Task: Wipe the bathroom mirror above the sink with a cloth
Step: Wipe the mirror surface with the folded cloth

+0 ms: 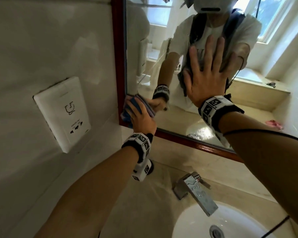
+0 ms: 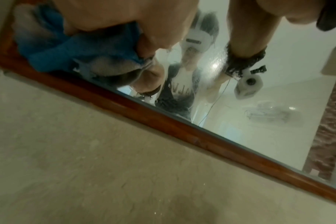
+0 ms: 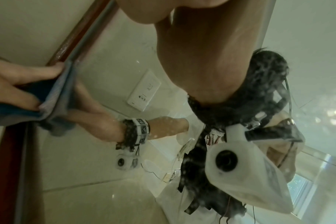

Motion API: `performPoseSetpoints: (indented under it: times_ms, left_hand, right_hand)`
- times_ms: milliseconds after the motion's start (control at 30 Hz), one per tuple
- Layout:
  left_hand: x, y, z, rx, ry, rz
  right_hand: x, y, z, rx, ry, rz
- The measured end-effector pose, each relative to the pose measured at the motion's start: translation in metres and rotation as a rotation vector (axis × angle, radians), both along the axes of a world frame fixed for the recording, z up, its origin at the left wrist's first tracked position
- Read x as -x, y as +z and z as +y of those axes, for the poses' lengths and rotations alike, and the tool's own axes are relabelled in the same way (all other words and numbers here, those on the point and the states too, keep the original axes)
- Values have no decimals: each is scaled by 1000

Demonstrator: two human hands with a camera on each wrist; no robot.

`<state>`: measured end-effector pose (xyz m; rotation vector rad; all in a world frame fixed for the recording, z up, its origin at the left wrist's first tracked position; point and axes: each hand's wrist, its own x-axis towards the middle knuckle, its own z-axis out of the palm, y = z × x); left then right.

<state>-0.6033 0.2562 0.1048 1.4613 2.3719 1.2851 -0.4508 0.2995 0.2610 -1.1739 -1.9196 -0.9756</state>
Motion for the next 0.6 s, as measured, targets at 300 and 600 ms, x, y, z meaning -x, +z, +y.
performPoseSetpoints:
  times_ms: [300,600]
  left_hand:
    - [-45,14,9,-217,-98,103]
    - [-81,-54,4,-134,-181,106]
  right_hand:
    - [0,-2,3,-37,-2,-7]
    - [0,-4,3,-50,-4,-17]
